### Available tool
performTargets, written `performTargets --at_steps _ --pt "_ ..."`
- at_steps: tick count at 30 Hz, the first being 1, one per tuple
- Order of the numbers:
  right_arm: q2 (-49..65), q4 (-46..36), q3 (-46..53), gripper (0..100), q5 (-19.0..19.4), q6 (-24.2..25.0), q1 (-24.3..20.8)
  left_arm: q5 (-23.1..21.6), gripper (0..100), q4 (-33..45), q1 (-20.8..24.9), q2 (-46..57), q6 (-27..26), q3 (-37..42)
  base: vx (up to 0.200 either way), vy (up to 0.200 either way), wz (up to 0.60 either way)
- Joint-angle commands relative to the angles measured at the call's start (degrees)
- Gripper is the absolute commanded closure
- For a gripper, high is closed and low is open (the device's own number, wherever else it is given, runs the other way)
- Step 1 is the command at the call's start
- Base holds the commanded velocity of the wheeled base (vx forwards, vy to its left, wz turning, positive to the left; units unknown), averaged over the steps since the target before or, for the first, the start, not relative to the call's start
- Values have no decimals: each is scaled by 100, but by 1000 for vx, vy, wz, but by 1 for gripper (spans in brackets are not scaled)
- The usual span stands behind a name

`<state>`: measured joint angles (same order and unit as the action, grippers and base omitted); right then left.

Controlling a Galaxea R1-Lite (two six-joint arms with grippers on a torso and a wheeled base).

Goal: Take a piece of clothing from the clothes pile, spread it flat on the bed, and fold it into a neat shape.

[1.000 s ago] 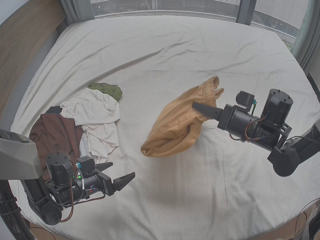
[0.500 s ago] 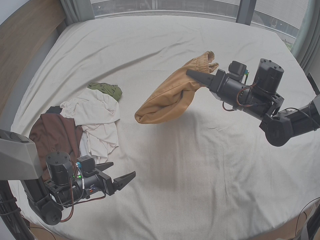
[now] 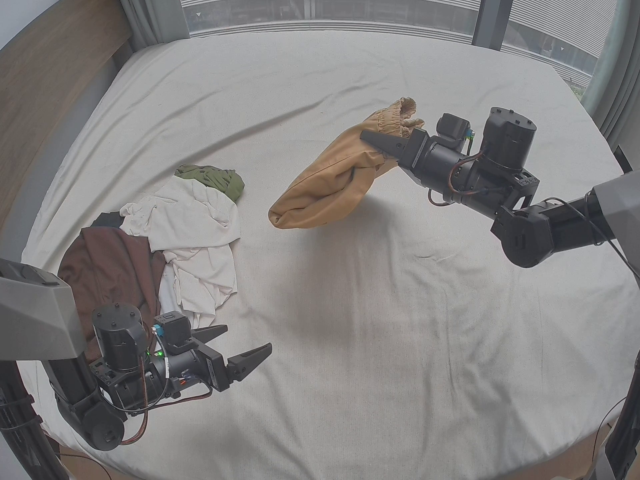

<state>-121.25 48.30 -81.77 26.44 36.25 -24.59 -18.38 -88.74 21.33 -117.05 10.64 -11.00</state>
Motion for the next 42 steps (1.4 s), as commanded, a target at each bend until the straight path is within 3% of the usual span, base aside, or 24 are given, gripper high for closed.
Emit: performTargets --at_steps 1,11,16,20,27,42 --pt "-461 -251 -656 100 1 -4 59 1 0 -3 2 -10 52 1 0 0 0" --pt "-1243 -822 -2352 100 1 -4 139 1 0 -3 -24 7 140 -8 0 0 0" --pt "-1736 -840 -2536 100 -7 -57 279 1 0 -3 -15 16 184 10 0 0 0" --pt "-2122 -787 -2194 100 1 -294 481 1 0 -3 -15 25 184 27 0 0 0" --pt "-1806 -400 -823 100 10 -611 736 1 0 -3 -6 25 184 19 0 0 0" --pt "-1595 883 803 100 19 -611 938 1 0 -3 29 -10 193 -52 0 0 0"
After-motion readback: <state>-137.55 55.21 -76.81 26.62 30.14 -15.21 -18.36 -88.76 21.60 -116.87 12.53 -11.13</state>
